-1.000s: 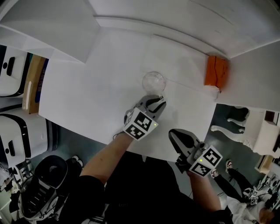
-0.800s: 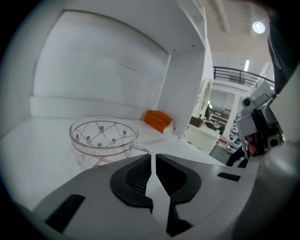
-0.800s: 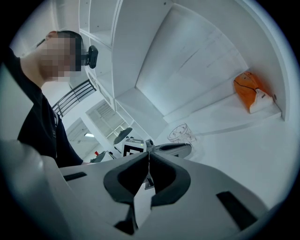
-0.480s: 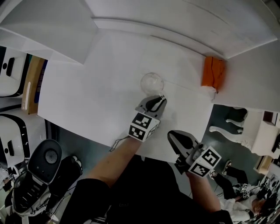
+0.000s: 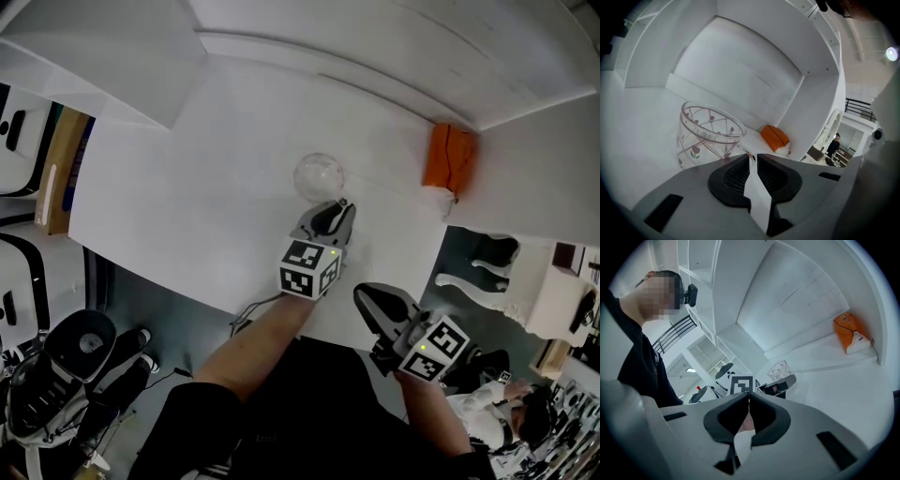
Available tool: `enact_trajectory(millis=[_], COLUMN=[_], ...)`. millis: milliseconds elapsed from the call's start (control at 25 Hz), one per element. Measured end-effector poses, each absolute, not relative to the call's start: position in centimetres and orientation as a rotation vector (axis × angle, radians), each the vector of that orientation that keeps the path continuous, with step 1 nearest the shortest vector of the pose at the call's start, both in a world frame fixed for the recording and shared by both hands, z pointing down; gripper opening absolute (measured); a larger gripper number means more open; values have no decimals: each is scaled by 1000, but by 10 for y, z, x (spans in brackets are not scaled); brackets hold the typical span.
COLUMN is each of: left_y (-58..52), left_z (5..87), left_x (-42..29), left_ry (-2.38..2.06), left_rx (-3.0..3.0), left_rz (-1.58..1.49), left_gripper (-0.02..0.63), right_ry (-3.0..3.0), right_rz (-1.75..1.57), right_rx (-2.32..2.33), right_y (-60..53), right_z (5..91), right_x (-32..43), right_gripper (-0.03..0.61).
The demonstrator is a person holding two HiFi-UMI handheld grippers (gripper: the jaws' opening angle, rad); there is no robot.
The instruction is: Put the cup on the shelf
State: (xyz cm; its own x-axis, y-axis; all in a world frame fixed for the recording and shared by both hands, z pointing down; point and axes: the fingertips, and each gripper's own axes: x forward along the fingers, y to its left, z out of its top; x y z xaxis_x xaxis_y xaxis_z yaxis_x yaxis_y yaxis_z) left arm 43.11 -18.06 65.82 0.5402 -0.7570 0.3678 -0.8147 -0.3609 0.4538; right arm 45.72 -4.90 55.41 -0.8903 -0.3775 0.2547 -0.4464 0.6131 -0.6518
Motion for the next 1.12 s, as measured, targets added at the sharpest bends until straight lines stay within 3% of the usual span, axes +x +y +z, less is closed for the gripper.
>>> enact_trajectory(millis=[560, 1120], left_y=[-189, -118], left_z=[653, 654], left_x=[382, 366], left_ry=[-1262, -1112], left_rx=[2198, 2310], left_rz=[185, 347], left_gripper=[40, 49], right_ry=[-2725, -2766], right_rz=[1129, 1077], right_rx=[609, 516], right_y=[-60, -57], right_z=[545, 526], right_x=[411, 413], right_gripper=[17, 17])
